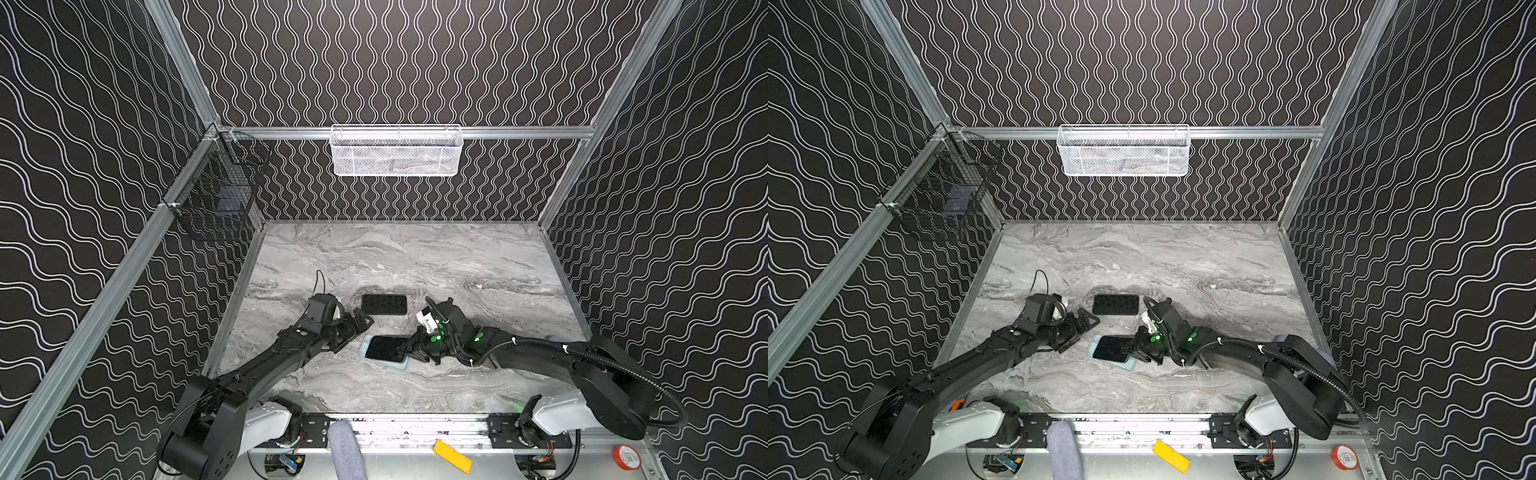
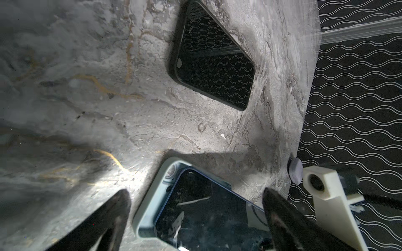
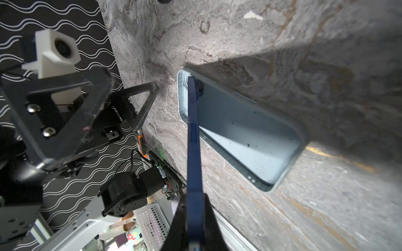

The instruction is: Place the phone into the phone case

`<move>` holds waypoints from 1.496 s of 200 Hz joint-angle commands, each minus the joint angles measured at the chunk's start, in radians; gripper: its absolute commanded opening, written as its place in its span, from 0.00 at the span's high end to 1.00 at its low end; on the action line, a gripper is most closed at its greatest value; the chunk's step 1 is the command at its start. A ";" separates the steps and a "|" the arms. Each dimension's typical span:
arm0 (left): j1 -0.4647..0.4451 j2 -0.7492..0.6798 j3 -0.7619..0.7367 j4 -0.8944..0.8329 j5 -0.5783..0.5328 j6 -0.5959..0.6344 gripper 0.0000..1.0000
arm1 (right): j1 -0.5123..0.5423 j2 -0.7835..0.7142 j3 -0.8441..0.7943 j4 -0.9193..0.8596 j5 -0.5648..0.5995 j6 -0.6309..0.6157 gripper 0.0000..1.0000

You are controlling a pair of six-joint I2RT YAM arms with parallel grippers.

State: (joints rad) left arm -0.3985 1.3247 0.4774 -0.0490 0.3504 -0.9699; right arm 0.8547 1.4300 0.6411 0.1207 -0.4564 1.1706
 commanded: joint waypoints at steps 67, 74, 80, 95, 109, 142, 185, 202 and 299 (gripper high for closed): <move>0.003 0.039 -0.012 0.089 0.027 -0.015 0.01 | 0.009 0.105 0.000 -0.029 0.023 0.127 1.00; 0.003 0.040 -0.014 0.095 0.028 -0.014 0.01 | 0.010 0.111 0.017 -0.048 0.033 0.115 1.00; 0.003 0.042 -0.014 0.097 0.031 -0.014 0.01 | 0.011 0.117 0.031 -0.064 0.041 0.106 1.00; 0.003 0.047 -0.015 0.102 0.037 -0.013 0.01 | 0.014 0.134 0.058 -0.090 0.060 0.088 1.00; 0.003 0.053 -0.017 0.105 0.042 -0.010 0.02 | 0.015 0.154 0.074 -0.101 0.061 0.077 1.00; 0.003 0.056 -0.030 0.122 0.044 -0.017 0.01 | 0.015 0.191 0.072 -0.095 0.061 0.076 1.00; 0.003 0.042 -0.060 0.142 0.050 -0.036 0.01 | 0.016 0.234 0.103 -0.110 0.057 0.056 1.00; 0.008 -0.020 -0.044 0.102 0.028 -0.033 0.01 | 0.015 0.228 0.099 -0.113 0.068 0.055 1.00; 0.048 0.108 0.158 -0.196 -0.007 0.204 0.01 | 0.011 0.189 0.071 -0.106 0.073 0.035 1.00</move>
State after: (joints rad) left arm -0.3534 1.3319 0.6708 -0.2726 0.2214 -0.7822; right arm 0.8680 1.6127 0.7155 0.2230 -0.4618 1.1969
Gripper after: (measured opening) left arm 0.986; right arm 0.103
